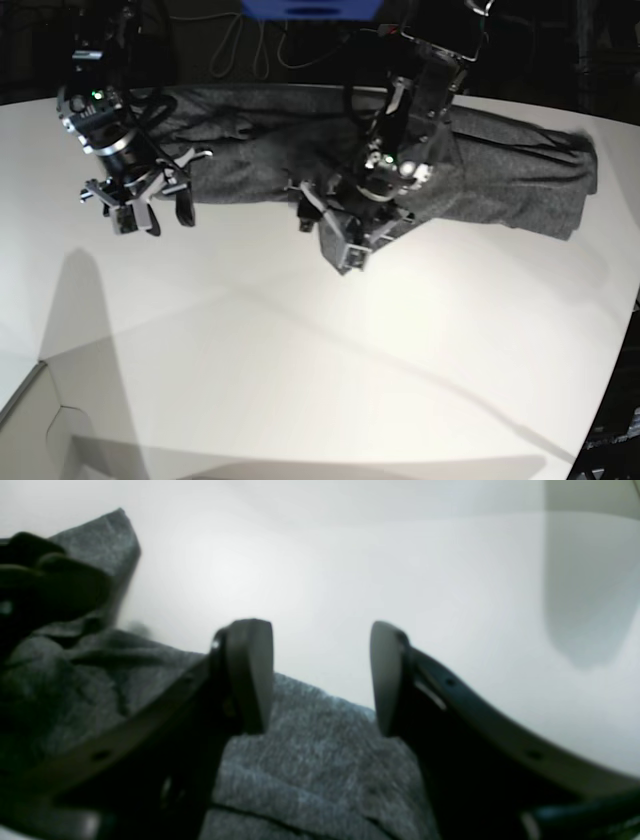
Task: Layout the t-shirt on the table in an organized manner, then fold the t-shirt properly
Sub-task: 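Grasp the shirt's loose edge with the left gripper and fold it over the body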
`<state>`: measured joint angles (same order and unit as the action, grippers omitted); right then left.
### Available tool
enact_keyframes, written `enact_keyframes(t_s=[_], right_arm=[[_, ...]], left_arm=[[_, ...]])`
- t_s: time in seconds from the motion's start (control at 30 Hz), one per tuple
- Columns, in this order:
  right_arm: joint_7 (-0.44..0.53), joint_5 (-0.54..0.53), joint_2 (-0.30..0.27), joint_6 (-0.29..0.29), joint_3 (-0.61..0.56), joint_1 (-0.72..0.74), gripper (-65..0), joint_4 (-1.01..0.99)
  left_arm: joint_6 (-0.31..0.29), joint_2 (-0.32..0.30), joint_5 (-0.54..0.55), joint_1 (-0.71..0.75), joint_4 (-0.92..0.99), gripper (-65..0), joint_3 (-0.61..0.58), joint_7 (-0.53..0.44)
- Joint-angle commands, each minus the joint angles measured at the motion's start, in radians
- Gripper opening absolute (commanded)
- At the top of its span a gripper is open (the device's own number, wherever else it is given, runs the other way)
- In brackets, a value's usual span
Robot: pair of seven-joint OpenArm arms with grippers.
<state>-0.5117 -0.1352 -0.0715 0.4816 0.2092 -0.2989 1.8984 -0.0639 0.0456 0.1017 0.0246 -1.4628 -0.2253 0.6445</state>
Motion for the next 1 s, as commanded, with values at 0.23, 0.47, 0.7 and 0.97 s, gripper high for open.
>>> enact_keyframes(t_s=[0.23,0.47,0.7,0.97], right_arm=[[0.023,-0.01,-0.009,0.007,0.006,0.004,-33.1,0.02],[0.025,-0.01,-0.009,0.007,0.006,0.004,-33.1,0.02],[0.023,-0.01,-0.012,0.007,0.006,0.004,-33.1,0.02],[0.025,-0.01,-0.009,0.007,0.006,0.004,-33.2,0.02]], left_arm=[[-0.009,0.0,0.005,-0.032,0.038,-43.4,-0.001,-0.018],[-0.011,-0.002,0.007,-0.041,0.046,-65.0,0.007,-0.019],[-0.011,0.0,0.007,0.015,-0.197,-64.8,0.129,-0.018],[-0.015,-0.036,0.086,0.13,-0.447,-64.8,0.441,-0.018]])
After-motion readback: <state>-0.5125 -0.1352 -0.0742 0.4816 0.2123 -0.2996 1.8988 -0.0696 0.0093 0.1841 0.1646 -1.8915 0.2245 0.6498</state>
